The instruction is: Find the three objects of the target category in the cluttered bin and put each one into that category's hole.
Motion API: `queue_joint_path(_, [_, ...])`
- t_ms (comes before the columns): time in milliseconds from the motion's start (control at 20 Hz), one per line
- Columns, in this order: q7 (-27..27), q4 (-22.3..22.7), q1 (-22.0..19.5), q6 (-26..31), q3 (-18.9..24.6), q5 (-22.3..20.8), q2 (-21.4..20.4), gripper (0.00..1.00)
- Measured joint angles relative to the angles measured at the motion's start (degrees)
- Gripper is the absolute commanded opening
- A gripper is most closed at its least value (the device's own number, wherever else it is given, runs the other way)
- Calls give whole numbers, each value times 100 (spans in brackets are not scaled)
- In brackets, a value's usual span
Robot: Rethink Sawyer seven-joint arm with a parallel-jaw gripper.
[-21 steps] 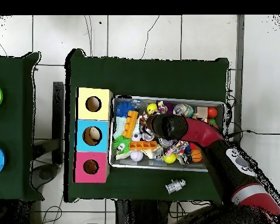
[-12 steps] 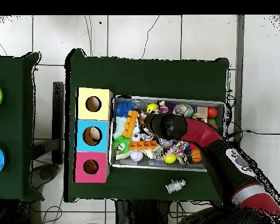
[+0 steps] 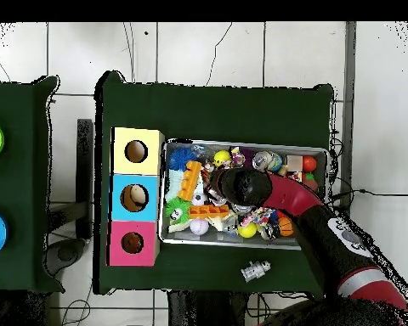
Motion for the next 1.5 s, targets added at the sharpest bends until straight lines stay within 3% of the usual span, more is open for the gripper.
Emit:
queue_joint_path(750, [0, 1, 85, -704, 62, -89, -223, 100])
queue_joint_path(1050, [25, -2, 177, -1187, 40, 247, -153, 100])
queue_joint_path(1500, [156, -27, 415, -1333, -318, 684, -46, 100])
